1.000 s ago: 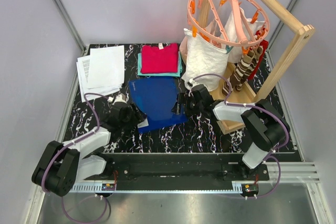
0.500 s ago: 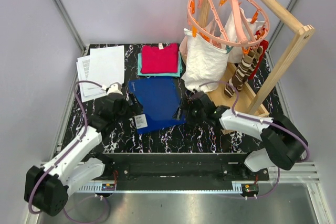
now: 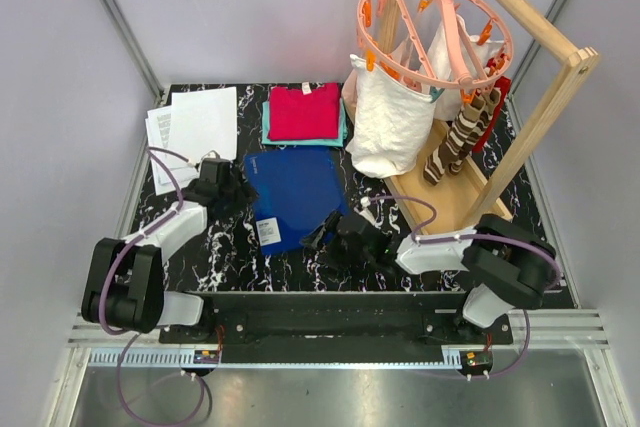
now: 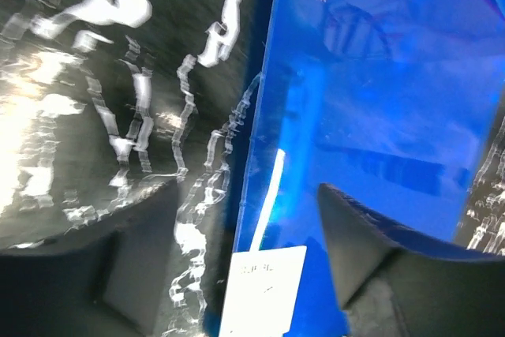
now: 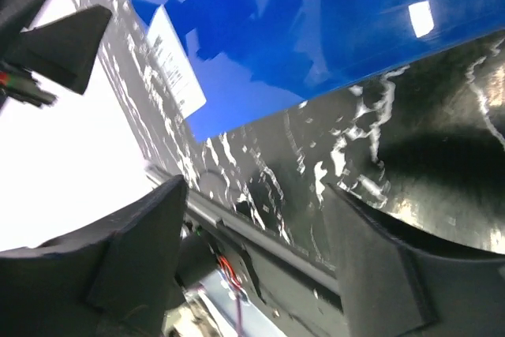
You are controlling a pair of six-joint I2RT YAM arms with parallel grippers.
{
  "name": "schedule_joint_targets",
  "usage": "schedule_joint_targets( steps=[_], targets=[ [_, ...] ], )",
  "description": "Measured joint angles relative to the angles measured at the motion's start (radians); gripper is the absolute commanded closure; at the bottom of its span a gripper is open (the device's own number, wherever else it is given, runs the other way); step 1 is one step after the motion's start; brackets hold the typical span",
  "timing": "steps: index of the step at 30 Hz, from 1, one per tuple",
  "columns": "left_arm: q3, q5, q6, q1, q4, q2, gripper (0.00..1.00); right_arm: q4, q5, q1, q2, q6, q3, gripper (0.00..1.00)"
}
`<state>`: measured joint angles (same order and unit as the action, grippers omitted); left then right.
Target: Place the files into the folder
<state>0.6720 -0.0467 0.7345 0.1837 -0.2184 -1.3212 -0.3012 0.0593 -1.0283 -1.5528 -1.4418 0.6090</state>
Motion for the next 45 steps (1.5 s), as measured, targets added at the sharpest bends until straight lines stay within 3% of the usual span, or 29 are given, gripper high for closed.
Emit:
schedule_joint_targets(
  steps=[6, 10, 14, 22, 45],
  targets=[
    [-0.072, 0.080, 0.045, 0.011, 0.110, -0.055, 0.50, -0.132, 0.020, -0.019, -0.101, -0.093, -0.023, 0.24],
    [-0.128, 0.102, 0.068, 0.021, 0.149, -0.040, 0.65, -0.179, 0.045, -0.026, -0.103, -0.132, -0.050, 0.30],
    [-0.182, 0.117, 0.097, 0.045, 0.175, 0.010, 0.74, -0.224, 0.069, -0.029, -0.099, -0.172, -0.090, 0.32],
    [-0.262, 0.130, 0.148, 0.169, 0.183, 0.118, 0.76, -0.345, 0.110, -0.033, -0.082, -0.228, -0.190, 0.39],
    [-0.288, 0.111, 0.190, 0.231, 0.186, 0.144, 0.75, -0.478, 0.116, -0.039, -0.131, -0.231, -0.203, 0.42]
  ],
)
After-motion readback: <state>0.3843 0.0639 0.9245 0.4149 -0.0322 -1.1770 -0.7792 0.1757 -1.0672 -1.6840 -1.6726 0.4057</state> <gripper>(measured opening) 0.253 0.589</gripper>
